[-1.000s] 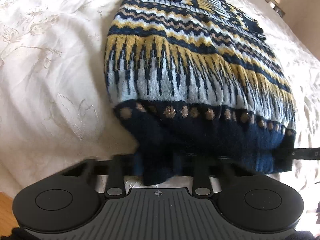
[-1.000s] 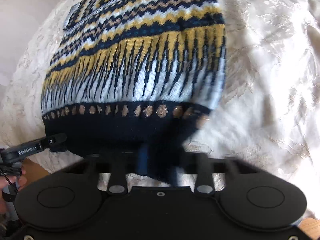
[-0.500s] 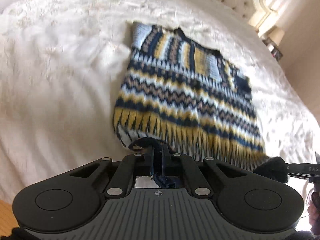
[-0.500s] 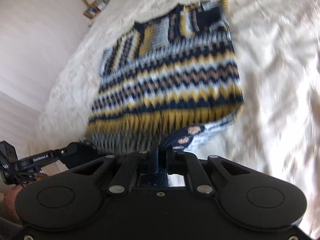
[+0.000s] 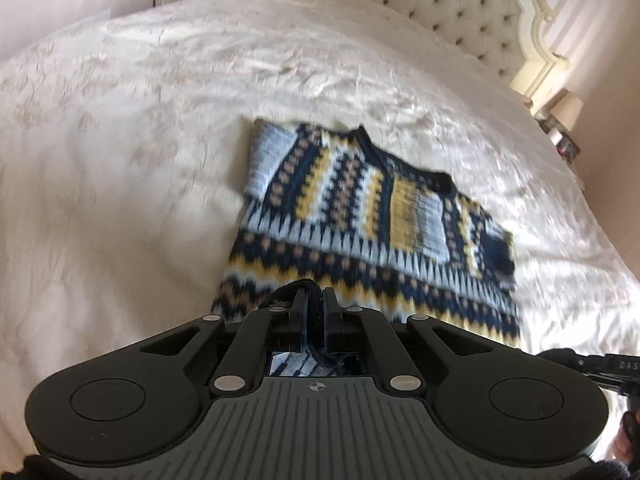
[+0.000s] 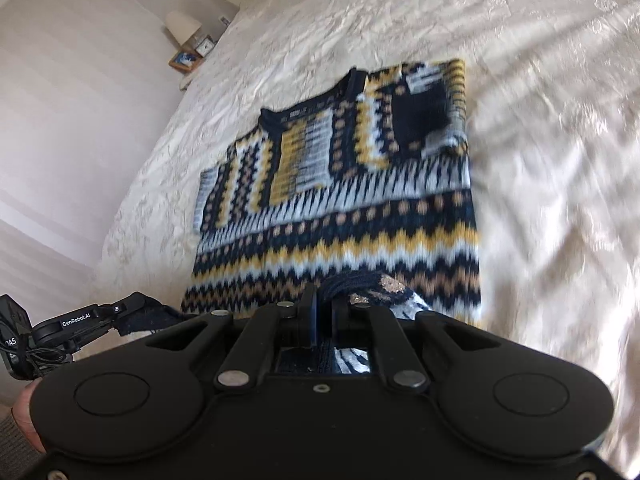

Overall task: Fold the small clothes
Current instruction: 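Lift the held hem and carry it over toward the collar with both grippers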

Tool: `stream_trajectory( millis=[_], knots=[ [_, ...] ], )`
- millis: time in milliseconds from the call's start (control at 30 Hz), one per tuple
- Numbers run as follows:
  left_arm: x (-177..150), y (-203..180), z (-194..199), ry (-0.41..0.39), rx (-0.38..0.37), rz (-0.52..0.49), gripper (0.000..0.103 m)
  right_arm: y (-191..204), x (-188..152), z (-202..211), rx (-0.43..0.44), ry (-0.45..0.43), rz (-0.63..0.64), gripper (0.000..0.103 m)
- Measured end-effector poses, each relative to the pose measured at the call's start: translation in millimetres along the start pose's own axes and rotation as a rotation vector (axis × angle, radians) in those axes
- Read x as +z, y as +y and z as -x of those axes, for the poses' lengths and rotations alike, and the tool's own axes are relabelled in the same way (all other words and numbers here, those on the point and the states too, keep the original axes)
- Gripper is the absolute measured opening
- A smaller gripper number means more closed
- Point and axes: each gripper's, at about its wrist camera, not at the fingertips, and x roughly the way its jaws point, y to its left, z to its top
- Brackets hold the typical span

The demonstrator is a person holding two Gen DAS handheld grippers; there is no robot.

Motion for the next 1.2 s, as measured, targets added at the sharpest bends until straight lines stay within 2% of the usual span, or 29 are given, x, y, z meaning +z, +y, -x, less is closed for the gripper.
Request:
stream_trajectory(
  millis=[333,667,833,1000,1133,1200],
  knots=[
    [58.9,-27.0,-23.3,-0.051,-0.025,-0.079,0.006,-3.7,60.2,-13.5,0.008,-0.089,-0.020,0.013],
    [115.5,-22.4,-65.8,-0.036,-0.096,-0.052,0.006,6.4,118.6,-39.9,-0.063,-0.166,-0.058,0.013],
    [135.8,-14.9,-100.9,0.030,-0.093,-0.016,0.007,1.7,143.3,-72.6,-0.103,-0.131,-0.099,0.013],
    [144.4,-10.8,-140.0,0.108,-0.062,-0.027,0.007,-4.7,163.2,-107.0,-0.153,-0.078,-0.103,0.014],
    [148.9,-5.4,-166.6,0.150,-0.046,-0.019,0.008,-14.3,175.8,-128.4,-0.173,-0.047,-0.119,0.021],
    [151.0,-2.9,-179.0,0.169,-0.032,-0.016,0.012,-19.3,181.2,-137.7,-0.184,-0.039,-0.129,0.022]
  ],
)
